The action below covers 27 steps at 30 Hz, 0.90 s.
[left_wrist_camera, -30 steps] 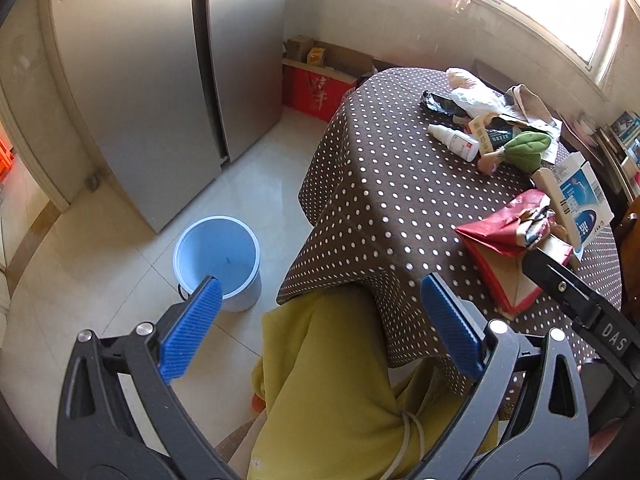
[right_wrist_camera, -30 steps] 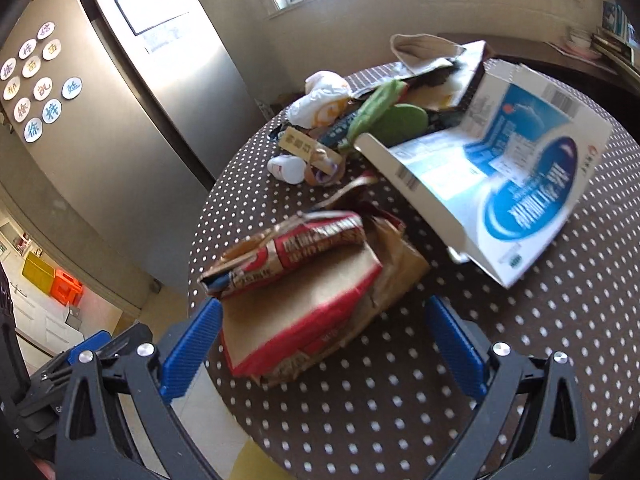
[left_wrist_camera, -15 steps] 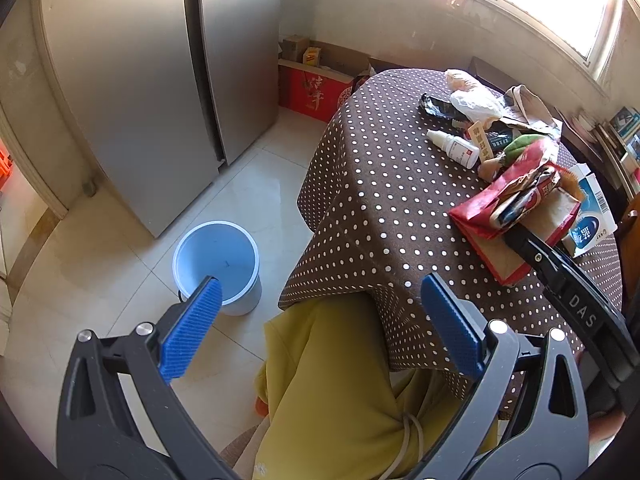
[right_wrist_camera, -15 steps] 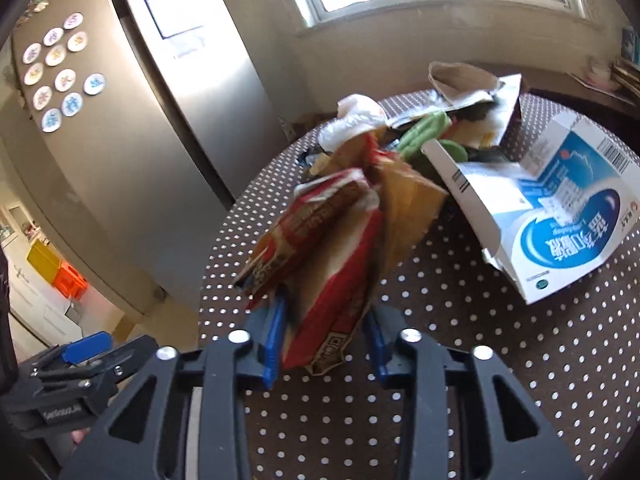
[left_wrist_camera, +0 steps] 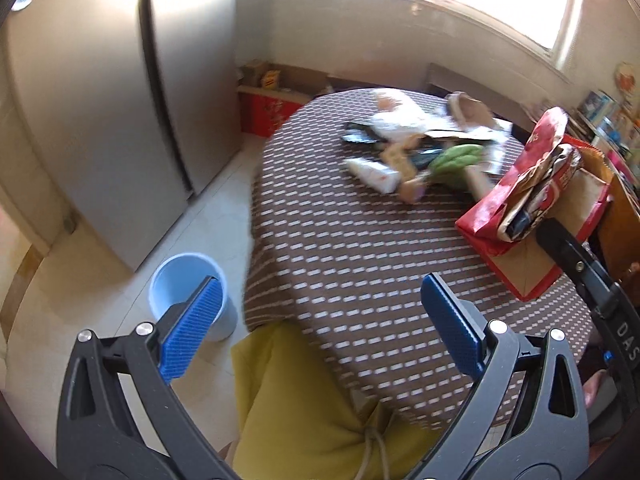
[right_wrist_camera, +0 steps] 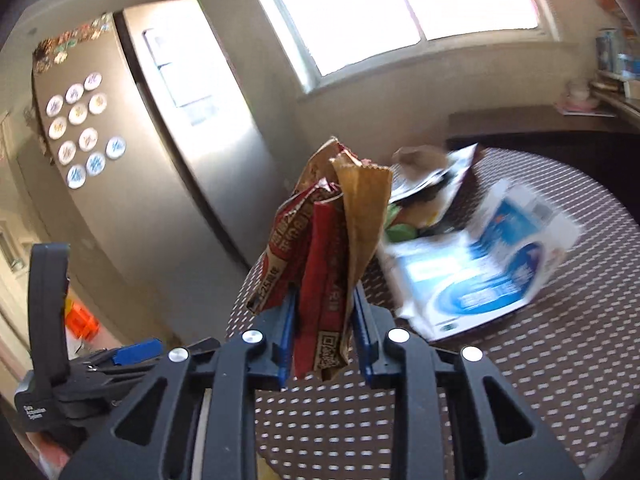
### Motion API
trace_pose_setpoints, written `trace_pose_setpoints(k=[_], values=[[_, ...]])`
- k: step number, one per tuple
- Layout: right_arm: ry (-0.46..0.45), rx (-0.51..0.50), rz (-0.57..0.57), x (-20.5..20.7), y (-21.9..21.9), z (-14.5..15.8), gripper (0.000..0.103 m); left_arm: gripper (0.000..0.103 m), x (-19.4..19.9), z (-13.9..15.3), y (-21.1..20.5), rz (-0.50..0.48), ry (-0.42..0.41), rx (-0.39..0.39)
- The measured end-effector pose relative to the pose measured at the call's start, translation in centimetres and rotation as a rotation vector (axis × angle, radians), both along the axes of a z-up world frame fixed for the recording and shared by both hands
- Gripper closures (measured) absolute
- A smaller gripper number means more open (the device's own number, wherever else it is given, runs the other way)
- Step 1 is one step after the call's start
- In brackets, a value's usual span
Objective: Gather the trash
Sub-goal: 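Lift the snack bags with the right gripper while the left gripper grasps the blue-white medicine box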
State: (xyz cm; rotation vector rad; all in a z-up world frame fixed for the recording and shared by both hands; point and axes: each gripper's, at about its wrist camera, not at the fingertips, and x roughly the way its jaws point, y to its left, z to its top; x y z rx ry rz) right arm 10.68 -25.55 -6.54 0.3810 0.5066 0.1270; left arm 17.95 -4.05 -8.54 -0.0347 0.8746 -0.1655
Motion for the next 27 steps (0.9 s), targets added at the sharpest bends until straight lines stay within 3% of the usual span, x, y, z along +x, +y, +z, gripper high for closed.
trace_pose_setpoints(k=[8, 12, 16, 21, 24, 27], values=[[-0.053, -0.042, -0.17, -2.0, -5.7, 0.8, 0.078, 0.006, 1.8, -0.1, -6.9, -0.153, -0.015, -0.04], [-0.042, -0.06, -0.238, -3.0, -8.1, 0.4, 0.078, 0.006, 3.1, -0.9, -10.3, -0.267, 0.025, -0.145], [-0.025, -0.054, -0.301, -3.9, -10.7, 0.0, 0.077, 0.006, 4.2, -2.1, -12.6, -0.306, 0.084, -0.215], [0.004, -0.054, -0.362, -4.6, -12.8, -1.0, 0.077, 0.008, 4.8, -3.3, -15.1, -0.313, 0.092, -0.177], [0.019, -0.046, -0.381, -4.7, -13.7, -1.5, 0.077, 0.023, 5.1, -3.9, -16.0, -0.326, 0.09, -0.186], [0.028, -0.037, -0.388, -4.6, -14.4, -1.9, 0.077, 0.055, 5.8, -5.1, -16.8, -0.335, 0.117, -0.205]])
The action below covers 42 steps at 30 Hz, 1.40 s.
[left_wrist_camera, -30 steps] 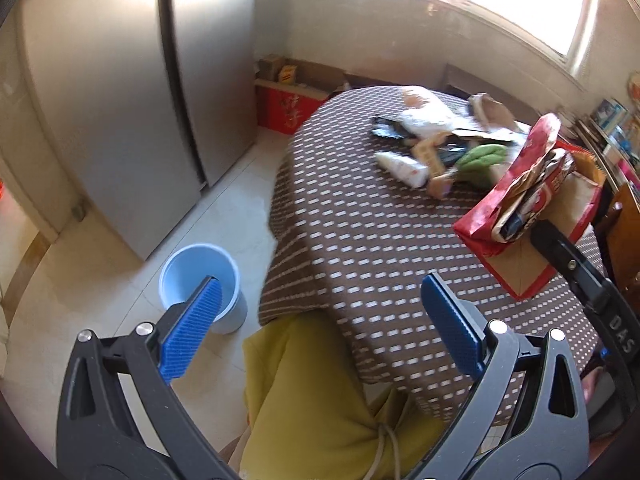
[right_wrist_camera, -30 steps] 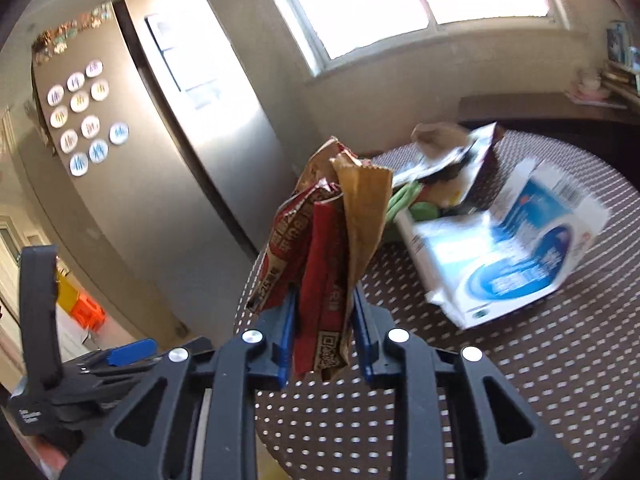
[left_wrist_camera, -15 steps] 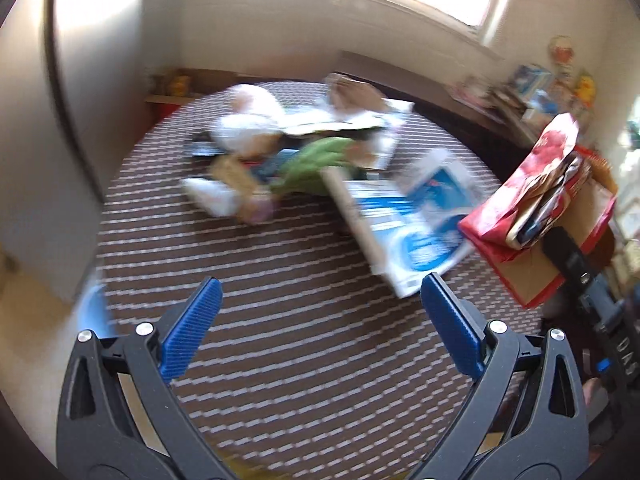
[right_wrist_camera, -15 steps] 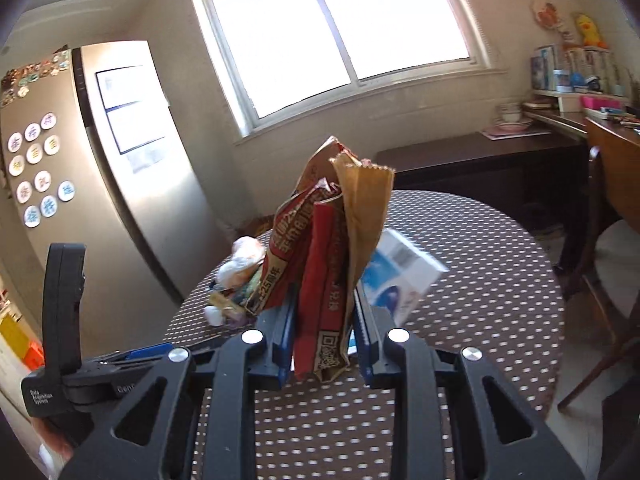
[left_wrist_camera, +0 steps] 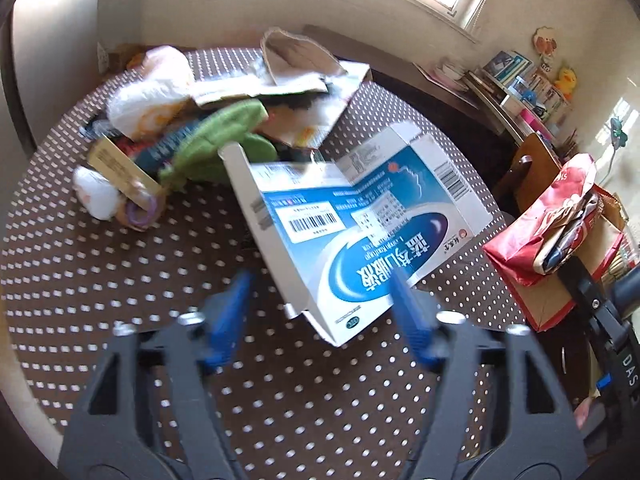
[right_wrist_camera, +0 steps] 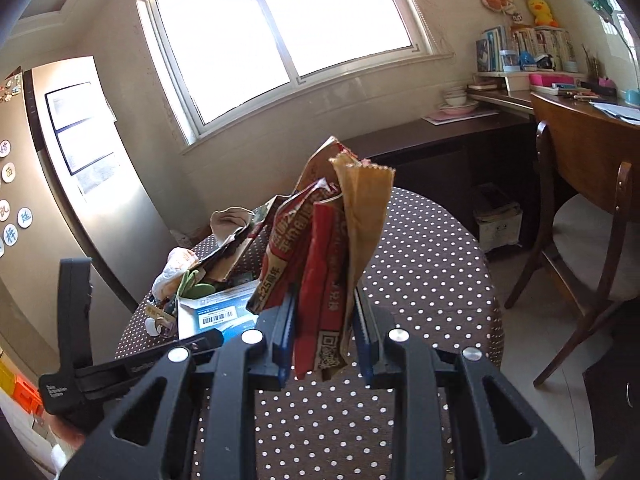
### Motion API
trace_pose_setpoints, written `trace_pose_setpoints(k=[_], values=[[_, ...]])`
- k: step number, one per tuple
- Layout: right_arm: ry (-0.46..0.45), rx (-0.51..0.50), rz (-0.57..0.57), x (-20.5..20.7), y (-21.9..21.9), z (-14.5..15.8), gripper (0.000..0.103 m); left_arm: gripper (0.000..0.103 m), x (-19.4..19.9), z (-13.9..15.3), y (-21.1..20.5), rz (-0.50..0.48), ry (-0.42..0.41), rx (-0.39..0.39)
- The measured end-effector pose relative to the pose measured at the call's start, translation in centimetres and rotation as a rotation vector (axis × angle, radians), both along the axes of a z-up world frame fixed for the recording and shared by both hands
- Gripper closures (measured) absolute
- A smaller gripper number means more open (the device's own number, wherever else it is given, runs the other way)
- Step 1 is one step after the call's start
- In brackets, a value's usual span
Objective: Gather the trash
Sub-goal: 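Lift the snack bags with the right gripper while the left gripper grasps the blue-white medicine box, then carry the box and snack bags with both grippers over the light-blue bucket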
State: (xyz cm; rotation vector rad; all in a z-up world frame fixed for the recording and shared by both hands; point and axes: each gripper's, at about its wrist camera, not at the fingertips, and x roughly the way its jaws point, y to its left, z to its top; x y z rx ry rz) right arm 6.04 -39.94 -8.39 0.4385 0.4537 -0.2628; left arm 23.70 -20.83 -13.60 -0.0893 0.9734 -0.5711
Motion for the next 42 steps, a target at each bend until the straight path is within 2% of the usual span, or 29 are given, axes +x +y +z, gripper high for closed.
trace_pose_setpoints(k=[1, 2, 4, 10, 13, 16, 18, 26, 32, 42], values=[[-0.001, -0.001, 0.0, -0.3, 0.2, 0.1, 0.077, 0.071, 0.3, -0.5, -0.1, 0.006, 0.039, 0.005], [-0.002, -0.004, 0.001, -0.5, 0.3, 0.1, 0.077, 0.072, 0.3, -0.7, 0.1, 0.026, 0.062, -0.017], [-0.002, -0.011, 0.0, -0.5, 0.3, 0.2, 0.077, 0.083, -0.2, 0.1, 0.9, 0.04, 0.039, -0.108], [-0.017, -0.008, 0.004, -0.5, 0.8, 0.6, 0.077, 0.094, -2.1, 3.5, 1.7, -0.007, -0.072, -0.186], [-0.035, -0.013, 0.012, -0.9, 1.3, 1.0, 0.077, 0.095, -2.9, 4.8, 2.0, -0.012, -0.108, -0.194], [-0.045, -0.017, 0.017, -1.3, 1.7, 1.4, 0.077, 0.095, -3.7, 5.9, 2.5, -0.009, -0.108, -0.197], [-0.053, -0.02, 0.019, -1.5, 2.0, 1.6, 0.077, 0.096, -3.9, 6.8, 3.5, -0.021, -0.117, -0.229], [-0.097, -0.042, 0.065, -1.9, 3.8, 3.1, 0.077, 0.096, -6.6, 10.4, 8.1, 0.04, -0.286, -0.244], [-0.12, -0.058, 0.161, -0.3, 6.6, 4.0, 0.077, 0.096, -7.8, 11.8, 12.6, 0.165, -0.366, -0.222], [-0.134, -0.035, 0.363, 4.8, 13.4, 4.8, 0.077, 0.096, -8.4, 11.3, 22.2, 0.416, -0.38, -0.156]])
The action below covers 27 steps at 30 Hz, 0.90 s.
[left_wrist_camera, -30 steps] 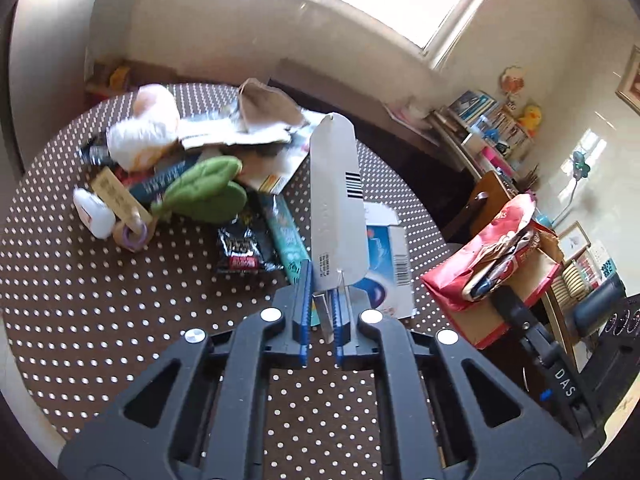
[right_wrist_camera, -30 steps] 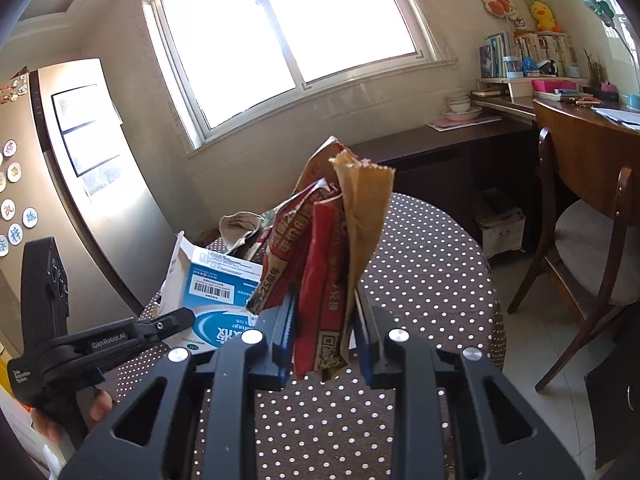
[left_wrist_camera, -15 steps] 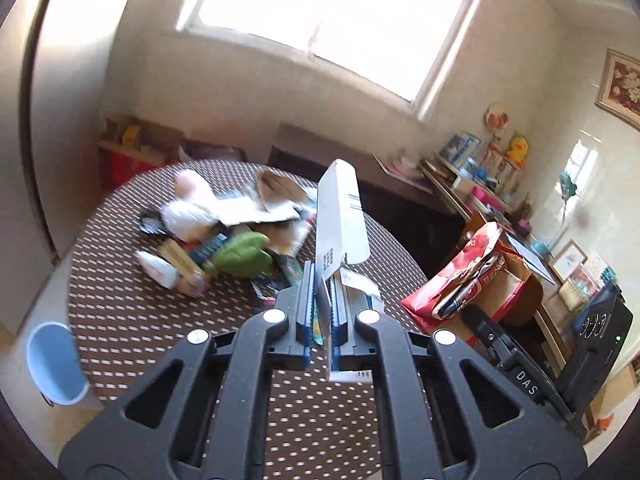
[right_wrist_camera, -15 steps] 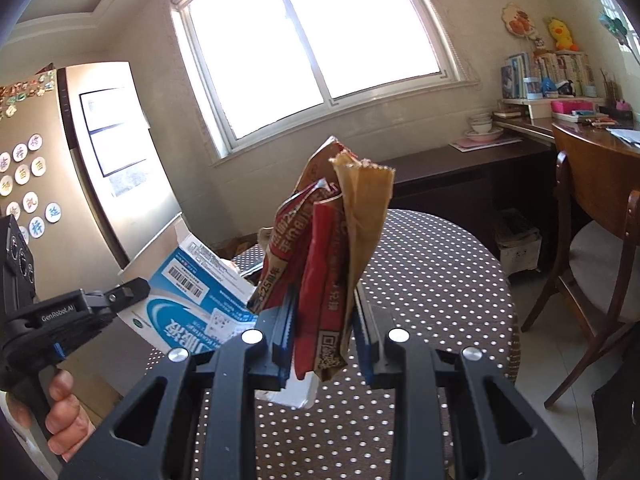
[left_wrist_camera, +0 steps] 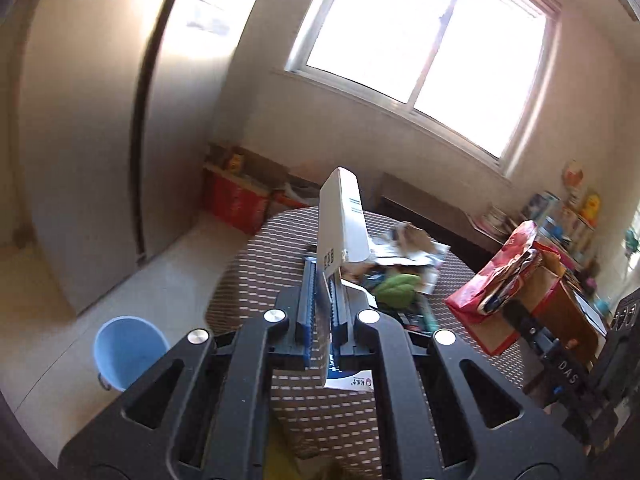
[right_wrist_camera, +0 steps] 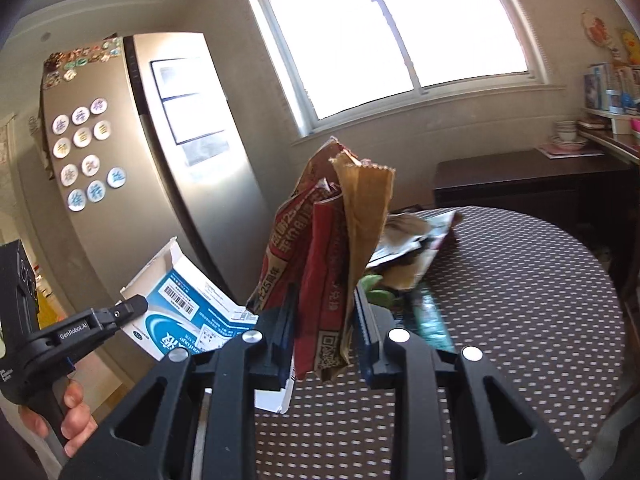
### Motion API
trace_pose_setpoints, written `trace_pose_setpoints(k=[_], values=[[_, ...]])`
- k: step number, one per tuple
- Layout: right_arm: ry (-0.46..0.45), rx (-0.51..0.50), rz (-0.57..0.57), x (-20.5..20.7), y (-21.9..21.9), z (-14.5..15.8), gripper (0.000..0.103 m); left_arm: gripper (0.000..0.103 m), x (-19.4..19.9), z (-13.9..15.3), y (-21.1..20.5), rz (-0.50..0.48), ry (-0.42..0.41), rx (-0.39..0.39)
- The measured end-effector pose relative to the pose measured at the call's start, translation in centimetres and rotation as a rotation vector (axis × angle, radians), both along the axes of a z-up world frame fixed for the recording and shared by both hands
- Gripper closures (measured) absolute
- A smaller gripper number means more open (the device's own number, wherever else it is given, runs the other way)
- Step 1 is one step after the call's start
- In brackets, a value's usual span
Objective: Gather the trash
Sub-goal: 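Carry the box and snack bags with both grippers over the light-blue bucket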
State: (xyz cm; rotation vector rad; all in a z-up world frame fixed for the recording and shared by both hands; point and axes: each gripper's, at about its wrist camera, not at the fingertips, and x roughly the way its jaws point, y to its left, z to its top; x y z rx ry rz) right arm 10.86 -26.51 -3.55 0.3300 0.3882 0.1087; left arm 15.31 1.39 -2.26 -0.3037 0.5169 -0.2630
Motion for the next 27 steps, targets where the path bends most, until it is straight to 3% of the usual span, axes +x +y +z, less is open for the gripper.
trace_pose_setpoints(k=[15, 27], values=[[0.115, -0.042, 0.326, 6.7, 15.5, -2.0, 0.077, 0.096, 0.2, -3.8, 13.5, 0.316, 0.118, 0.024], [0.22, -0.1, 0.423, 13.6, 25.3, -5.0, 0.077, 0.096, 4.6, -8.3, 20.1, 0.412, 0.218, 0.074]])
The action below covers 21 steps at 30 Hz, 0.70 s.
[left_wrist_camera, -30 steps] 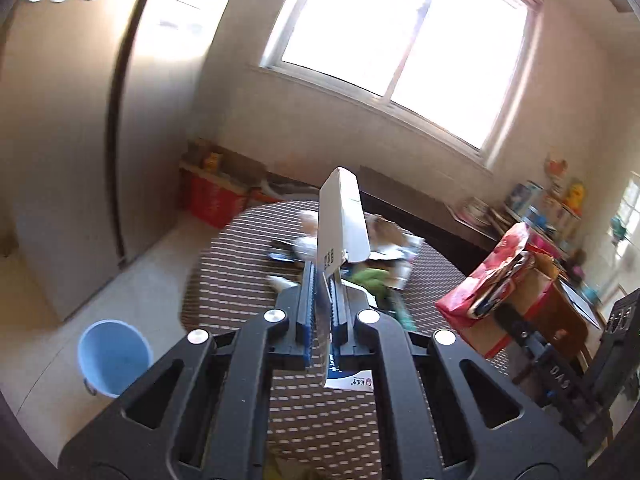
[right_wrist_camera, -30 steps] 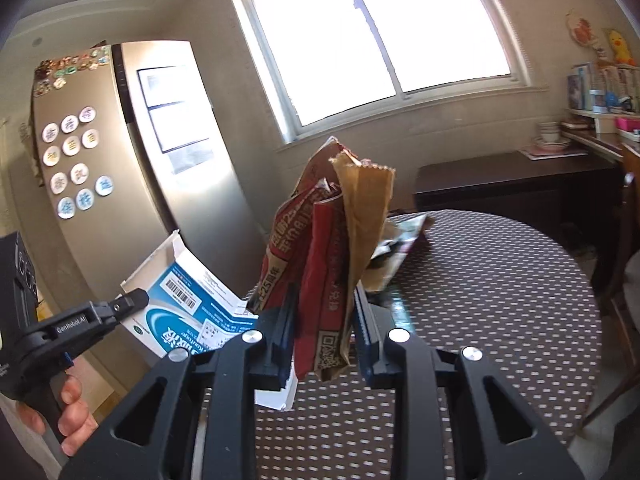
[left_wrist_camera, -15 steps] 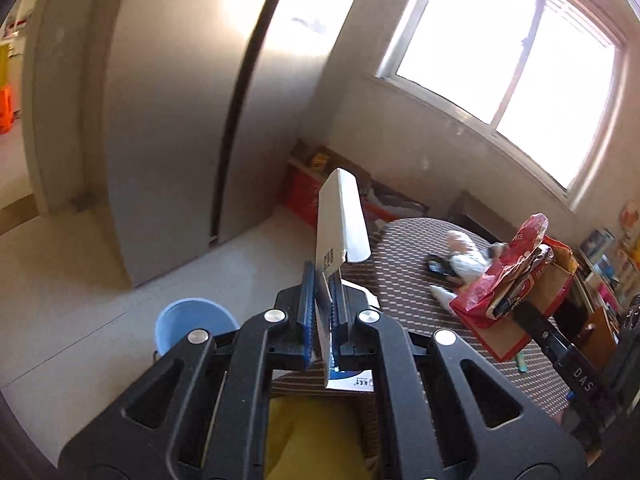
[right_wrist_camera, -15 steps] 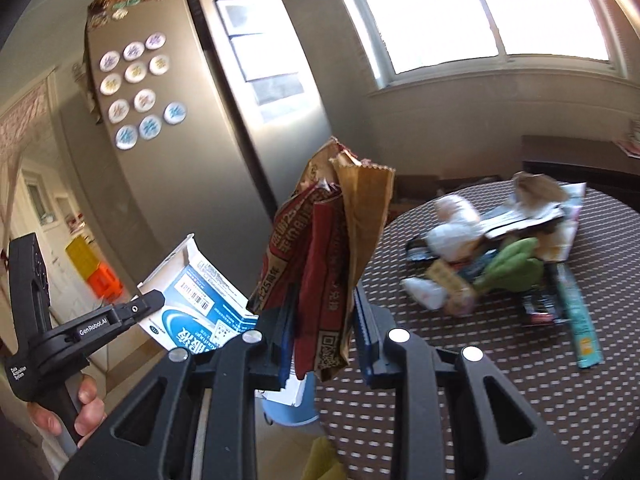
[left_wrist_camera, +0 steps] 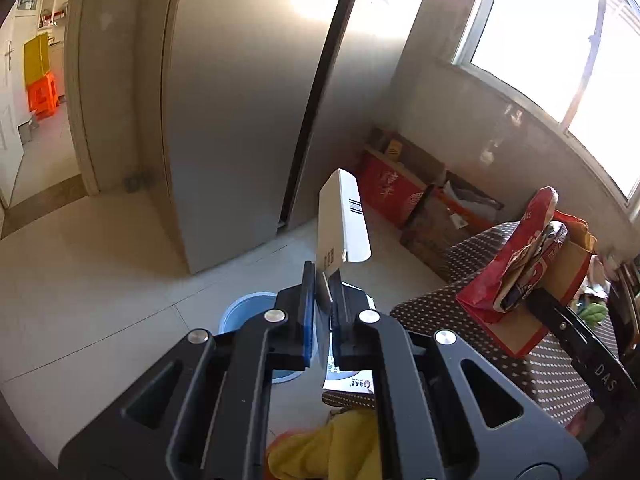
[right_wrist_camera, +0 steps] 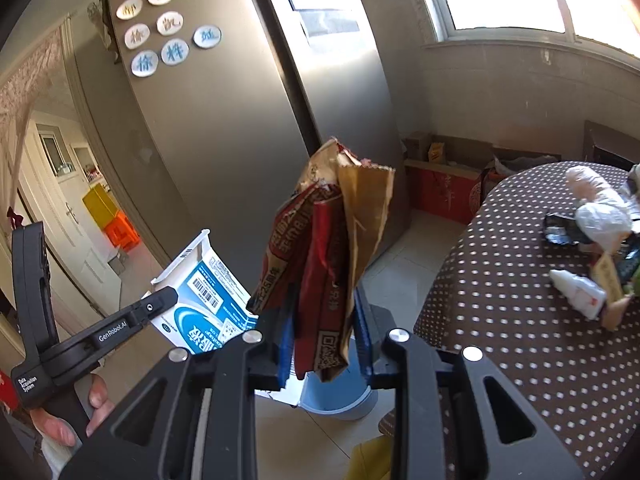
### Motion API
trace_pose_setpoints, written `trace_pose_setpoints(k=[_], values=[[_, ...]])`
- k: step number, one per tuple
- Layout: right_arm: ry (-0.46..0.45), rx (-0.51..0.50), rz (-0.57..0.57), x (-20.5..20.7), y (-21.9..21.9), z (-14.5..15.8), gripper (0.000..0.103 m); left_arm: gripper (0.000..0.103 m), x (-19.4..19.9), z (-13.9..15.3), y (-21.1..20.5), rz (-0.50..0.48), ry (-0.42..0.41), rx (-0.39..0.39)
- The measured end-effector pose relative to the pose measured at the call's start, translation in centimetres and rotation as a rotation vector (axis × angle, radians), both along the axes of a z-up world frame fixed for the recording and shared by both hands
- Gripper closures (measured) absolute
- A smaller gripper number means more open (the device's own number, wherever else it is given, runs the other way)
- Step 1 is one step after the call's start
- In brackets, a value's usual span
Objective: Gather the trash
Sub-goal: 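Carry the box and snack bags with both grippers over the light-blue bucket, then open both grippers to drop the box and bags into the bucket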
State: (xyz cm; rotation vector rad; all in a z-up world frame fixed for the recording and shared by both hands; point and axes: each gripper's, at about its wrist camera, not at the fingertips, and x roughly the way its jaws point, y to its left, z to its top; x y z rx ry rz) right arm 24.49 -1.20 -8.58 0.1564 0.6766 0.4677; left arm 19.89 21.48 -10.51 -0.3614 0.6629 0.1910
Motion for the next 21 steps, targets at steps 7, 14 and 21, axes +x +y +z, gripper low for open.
trace_pose_setpoints(k=[7, 14, 21], values=[[0.052, -0.045, 0.003, 3.2, 3.0, -2.1, 0.077, 0.083, 4.1, -2.2, 1.8, 0.023, 0.073, 0.013], [0.097, -0.084, 0.017, 5.6, 4.9, -4.1, 0.076, 0.032, 5.4, -4.8, 3.9, 0.057, 0.126, 0.076], [0.167, -0.12, 0.066, 7.9, 8.3, -7.3, 0.076, 0.032, 3.7, -6.0, 6.1, 0.131, 0.174, 0.087]])
